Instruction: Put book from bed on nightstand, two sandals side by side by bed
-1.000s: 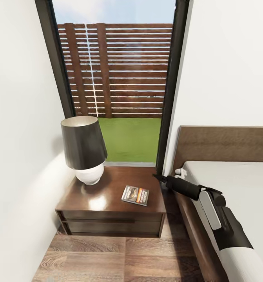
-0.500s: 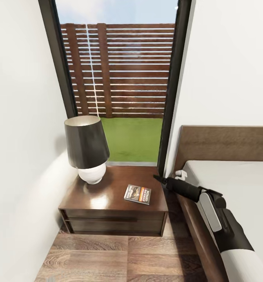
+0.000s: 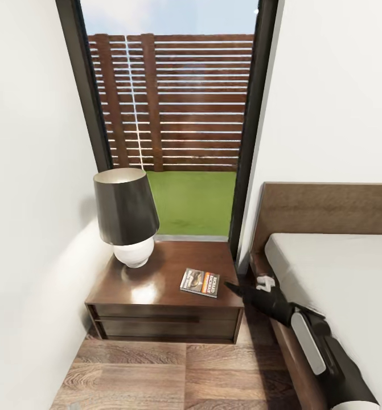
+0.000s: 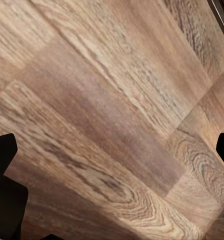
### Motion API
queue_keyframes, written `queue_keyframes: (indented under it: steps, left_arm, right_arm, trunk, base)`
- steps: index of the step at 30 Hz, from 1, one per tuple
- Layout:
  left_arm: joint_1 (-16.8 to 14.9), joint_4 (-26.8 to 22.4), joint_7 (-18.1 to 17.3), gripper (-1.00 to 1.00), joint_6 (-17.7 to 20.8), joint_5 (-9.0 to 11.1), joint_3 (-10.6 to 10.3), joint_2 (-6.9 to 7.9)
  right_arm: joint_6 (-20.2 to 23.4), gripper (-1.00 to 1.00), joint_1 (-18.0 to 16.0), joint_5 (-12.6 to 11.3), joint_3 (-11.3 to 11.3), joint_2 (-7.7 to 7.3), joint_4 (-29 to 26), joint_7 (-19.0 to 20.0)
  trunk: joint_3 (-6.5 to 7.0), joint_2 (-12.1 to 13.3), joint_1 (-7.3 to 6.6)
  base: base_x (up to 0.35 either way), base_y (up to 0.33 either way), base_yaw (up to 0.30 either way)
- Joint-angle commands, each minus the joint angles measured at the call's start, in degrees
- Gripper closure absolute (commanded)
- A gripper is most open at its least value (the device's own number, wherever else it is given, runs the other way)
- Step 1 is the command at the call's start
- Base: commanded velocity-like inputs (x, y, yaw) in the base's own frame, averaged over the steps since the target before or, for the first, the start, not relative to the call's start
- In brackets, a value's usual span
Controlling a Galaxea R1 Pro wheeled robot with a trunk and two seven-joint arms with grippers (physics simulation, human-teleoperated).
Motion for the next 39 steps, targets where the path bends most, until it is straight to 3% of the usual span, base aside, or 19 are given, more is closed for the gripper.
queue_keyframes:
  steps: [1,12,13,16,17,39]
  left_arm:
    - [0.0,-0.1,0.3,-1.00,0.3,0.5,0.1,-0.01]
    - [0.0,-0.1,0.3,-1.00,0.3,0.5,0.1,-0.02]
    - [0.0,-0.1,0.2,-1.00,0.3,0.5,0.1,-0.02]
    - [0.0,-0.1,0.3,-1.00,0.3,0.6,0.1,-0.03]
    - [0.0,-0.1,0.3,-1.00,0.3,0.6,0.1,-0.03]
    - [0.0,-0.1,0.3,-1.00,0.3,0.6,0.1,-0.11]
  right_arm:
    - [-0.4,-1.00,0.8,0.2,-0.1,-0.03,0.2,0.1]
    - [-1.0,-1.00,1.5,0.8,0.0,-0.05,0.3,0.1]
    - [-1.5,-1.00,2.1,1.5,0.0,-0.07,0.5,0.1]
    - [-4.4,-1.00,6.7,7.9,-0.1,0.43,3.9,-0.1]
    - [-4.3,-1.00,7.3,8.2,-0.1,0.49,4.4,-0.1]
    - [-1.4,-1.00,9.6,7.4,-0.1,0.65,6.5,-0.5]
  trunk:
    - [-0.04,0.0,-0.01]
    - [-0.04,0.0,-0.01]
    - [-0.04,0.0,-0.01]
    - [-0.04,0.0,-0.01]
    - [-0.04,0.0,-0.01]
    - [-0.04,0.0,-0.01]
  base:
    - [0.000,0.000,0.000]
    - [0.000,0.000,0.000]
    - [0.000,0.000,0.000]
    - [0.000,0.000,0.000]
    - [0.000,0.000,0.000]
    - [0.000,0.000,0.000]
